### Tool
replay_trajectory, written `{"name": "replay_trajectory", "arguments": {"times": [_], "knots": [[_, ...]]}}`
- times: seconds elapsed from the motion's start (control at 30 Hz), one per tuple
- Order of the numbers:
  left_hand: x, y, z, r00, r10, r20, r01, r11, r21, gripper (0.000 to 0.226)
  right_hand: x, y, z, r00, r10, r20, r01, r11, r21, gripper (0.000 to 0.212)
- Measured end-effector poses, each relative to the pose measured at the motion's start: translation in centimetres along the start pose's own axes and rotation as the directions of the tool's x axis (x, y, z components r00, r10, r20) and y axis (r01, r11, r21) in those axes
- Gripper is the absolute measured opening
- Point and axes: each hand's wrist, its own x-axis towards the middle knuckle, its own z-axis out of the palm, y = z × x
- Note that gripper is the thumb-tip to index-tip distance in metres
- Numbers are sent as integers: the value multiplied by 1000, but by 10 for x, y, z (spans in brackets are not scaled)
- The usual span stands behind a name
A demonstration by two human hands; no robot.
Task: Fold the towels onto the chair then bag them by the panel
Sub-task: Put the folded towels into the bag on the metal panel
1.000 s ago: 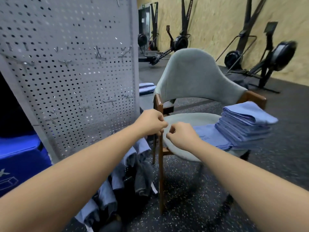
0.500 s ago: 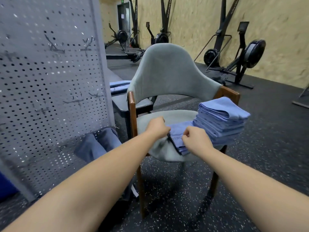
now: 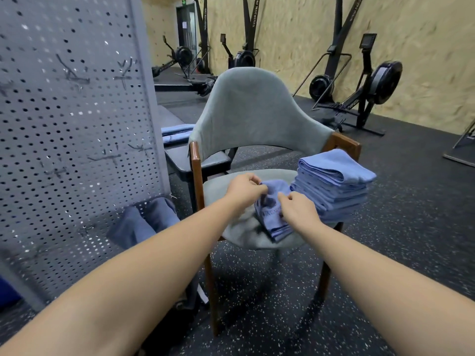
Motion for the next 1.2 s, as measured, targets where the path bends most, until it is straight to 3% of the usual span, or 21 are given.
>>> {"name": "replay_trajectory", "arguments": {"times": [0.07,0.17,0.27,0.33,0.47,0.57,0.63,0.7,0.87,0.97,1.2], "knots": [[-14,12,-3,999,50,23,-48,997,-62,13,1,-7,-7,994,106,9,-105,962,253,59],[-39,31,-10,980,181,82,-174,981,-84,13,-8,-22,-22,975,201,94,-218,794,568,64],[-70,49,-18,942,312,122,-307,950,-57,15,-17,-36,-37,966,176,188,-257,713,652,55],[-89,54,-24,927,349,138,-348,937,-30,16,-25,-46,-46,961,132,244,-264,702,661,38],[-119,57,-50,916,321,241,-323,946,-34,16,-46,-53,-54,975,34,220,-146,846,513,8],[-135,53,-81,961,254,106,-247,966,-80,16,-71,-55,-57,963,-184,196,105,929,354,18],[-141,45,-100,973,227,-33,-227,973,-28,21,-89,-59,-56,932,-297,208,243,937,250,24],[-147,38,-113,977,200,-74,-199,980,28,33,-103,-65,-53,902,-375,214,347,925,158,28],[-169,24,-132,986,164,29,-166,983,81,20,-121,-72,-48,880,-437,187,421,899,124,34],[-175,10,-137,987,163,9,-163,986,33,29,-128,-74,-42,860,-467,204,471,882,32,42],[-186,-4,-149,987,130,91,-122,989,-89,32,-141,-80,-37,824,-516,235,522,852,42,38]]}}
